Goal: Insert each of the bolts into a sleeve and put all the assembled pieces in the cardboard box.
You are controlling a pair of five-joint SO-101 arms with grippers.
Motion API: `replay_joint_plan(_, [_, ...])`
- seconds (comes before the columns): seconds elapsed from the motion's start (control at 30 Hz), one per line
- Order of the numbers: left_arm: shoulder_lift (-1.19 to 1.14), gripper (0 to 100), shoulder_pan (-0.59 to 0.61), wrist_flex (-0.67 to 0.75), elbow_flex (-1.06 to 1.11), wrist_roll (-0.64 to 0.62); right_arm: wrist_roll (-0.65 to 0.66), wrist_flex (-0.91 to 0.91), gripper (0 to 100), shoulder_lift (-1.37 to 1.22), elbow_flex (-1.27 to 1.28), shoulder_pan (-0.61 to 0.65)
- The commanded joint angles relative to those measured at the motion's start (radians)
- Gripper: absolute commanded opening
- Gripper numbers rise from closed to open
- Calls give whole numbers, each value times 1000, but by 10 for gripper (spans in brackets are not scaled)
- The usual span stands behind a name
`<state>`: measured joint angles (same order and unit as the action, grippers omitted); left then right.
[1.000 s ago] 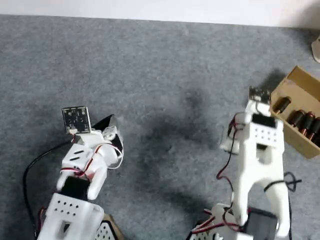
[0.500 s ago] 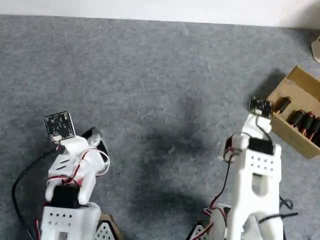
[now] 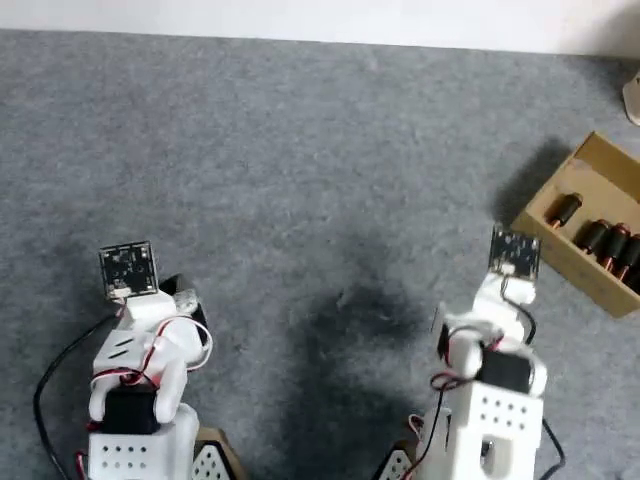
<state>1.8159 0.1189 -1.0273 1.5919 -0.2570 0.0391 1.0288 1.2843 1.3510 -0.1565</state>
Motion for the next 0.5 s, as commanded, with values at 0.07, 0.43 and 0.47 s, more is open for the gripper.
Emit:
replay_joint_plan(0.07, [13,7,87,-40,5,28,12,-21,5,254,107,8])
replay_joint_plan(0.43, [13,7,97,-184,10,144,11,62,9,553,309,2])
replay_joint_plan(0.47, [13,7,105,-184,16,144,12,64,9,544,312,1])
